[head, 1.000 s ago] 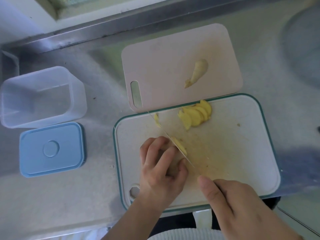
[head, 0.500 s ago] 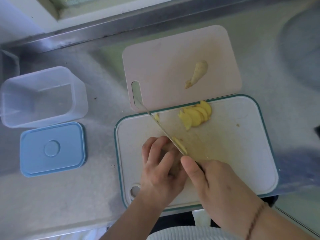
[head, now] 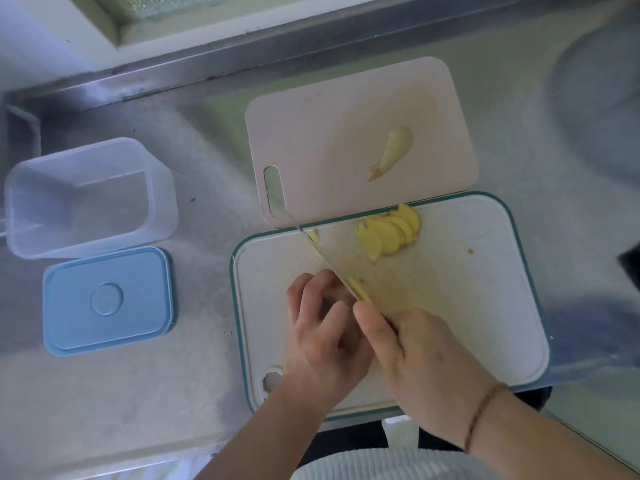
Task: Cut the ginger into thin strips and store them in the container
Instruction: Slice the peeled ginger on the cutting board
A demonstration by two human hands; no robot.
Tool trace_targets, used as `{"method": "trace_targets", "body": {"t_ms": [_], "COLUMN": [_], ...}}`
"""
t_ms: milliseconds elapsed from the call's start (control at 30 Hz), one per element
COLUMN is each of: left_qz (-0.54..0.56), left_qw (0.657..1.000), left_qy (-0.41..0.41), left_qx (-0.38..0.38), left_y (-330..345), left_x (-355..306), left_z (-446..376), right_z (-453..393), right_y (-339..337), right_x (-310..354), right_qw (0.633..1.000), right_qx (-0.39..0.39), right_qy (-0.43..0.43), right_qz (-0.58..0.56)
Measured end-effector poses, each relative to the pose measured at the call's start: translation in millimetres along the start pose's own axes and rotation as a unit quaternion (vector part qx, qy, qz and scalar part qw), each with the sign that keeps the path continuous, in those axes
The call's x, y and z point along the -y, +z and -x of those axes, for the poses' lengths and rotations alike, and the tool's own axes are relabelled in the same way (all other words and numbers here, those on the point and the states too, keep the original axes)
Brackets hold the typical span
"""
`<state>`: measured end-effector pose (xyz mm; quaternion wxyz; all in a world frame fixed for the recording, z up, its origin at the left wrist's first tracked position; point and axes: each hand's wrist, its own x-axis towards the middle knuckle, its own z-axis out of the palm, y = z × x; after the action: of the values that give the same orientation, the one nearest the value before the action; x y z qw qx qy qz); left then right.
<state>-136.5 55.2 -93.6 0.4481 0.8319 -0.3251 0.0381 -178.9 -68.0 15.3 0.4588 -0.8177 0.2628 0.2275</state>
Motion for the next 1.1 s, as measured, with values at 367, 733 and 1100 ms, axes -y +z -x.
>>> {"method": "trace_targets", "body": {"t_ms": [367,733,1100], "left_qz": [0.002,0.008,0.01], "left_qw": [1.0,1.0,0.999], "left_qy": [-0.016,-0.016,-0.019], "left_qx": [0.019,0.019,0.041], "left_y": [0.3,-2.2,-1.7], "left_x": [-0.4,-3.0,-0.3], "left_z": [0.6,-3.5,-1.9], "right_z": [21.0,20.6,-9.9], "right_y": [1.2,8.0,10.8], "right_x": [-18.8,-21.9,-5.3], "right_qw": [0.999,0.999,0.999], "right_qx": [0.003,-0.014,-0.015], "right_qy": [0.03,0.013,0.01], "right_qz": [0.031,0.04,0.032]}}
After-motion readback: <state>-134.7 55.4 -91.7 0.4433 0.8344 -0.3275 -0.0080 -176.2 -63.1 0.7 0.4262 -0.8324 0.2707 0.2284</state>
